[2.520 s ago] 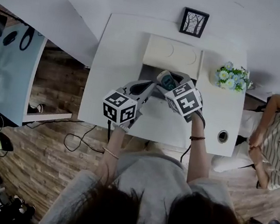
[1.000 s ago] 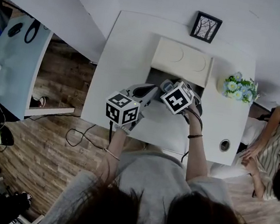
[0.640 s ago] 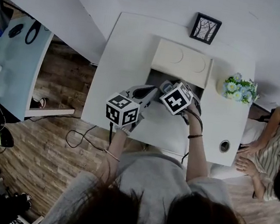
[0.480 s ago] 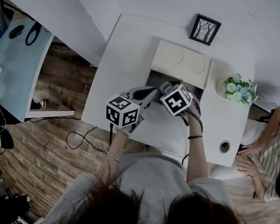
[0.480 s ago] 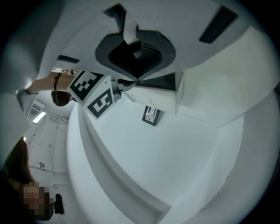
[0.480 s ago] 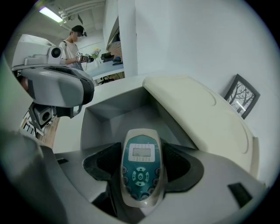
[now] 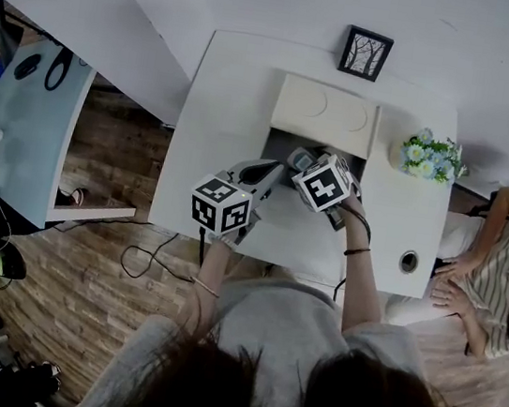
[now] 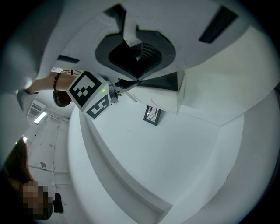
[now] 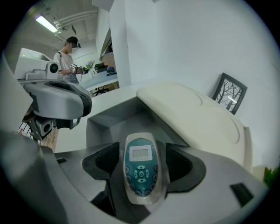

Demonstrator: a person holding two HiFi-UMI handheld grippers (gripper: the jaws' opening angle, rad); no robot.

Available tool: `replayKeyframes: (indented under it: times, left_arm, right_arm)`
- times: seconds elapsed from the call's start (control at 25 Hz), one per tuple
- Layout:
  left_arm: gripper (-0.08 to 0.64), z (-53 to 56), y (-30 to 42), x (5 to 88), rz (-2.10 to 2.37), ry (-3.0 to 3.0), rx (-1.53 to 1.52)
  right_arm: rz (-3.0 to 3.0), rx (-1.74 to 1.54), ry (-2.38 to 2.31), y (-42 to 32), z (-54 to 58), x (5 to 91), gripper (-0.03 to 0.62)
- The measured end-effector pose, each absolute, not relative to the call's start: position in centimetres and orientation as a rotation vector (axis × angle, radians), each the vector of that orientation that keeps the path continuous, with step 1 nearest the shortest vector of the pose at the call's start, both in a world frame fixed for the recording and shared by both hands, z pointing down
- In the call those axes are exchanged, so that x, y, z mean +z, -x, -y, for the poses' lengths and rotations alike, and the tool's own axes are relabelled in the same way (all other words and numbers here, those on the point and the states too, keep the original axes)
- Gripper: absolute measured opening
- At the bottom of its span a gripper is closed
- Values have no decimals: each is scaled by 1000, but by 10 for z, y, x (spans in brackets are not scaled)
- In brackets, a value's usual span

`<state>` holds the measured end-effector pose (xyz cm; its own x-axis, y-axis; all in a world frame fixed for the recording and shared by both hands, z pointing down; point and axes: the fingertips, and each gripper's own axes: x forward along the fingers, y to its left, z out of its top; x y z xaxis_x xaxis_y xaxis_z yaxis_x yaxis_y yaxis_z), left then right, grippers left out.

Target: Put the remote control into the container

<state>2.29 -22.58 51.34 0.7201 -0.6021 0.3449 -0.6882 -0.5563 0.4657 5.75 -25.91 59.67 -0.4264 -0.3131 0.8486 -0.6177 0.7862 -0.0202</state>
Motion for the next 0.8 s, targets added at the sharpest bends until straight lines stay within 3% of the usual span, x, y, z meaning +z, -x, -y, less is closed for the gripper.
replayKeyframes:
  times: [0.48,0.68,0.8]
  left_arm:
    - [3,211,-36,489,953,-2448,194]
    - [3,201,-43,477,956,-2506,196]
    - [3,197,-47,468,947,-2540,186]
  right_arm:
    - [2269,505,-861,-59,246,541,301]
    - [2359,523,-972,-66,239,512,205]
    - [2401,521,-1059,-73,237,495,110]
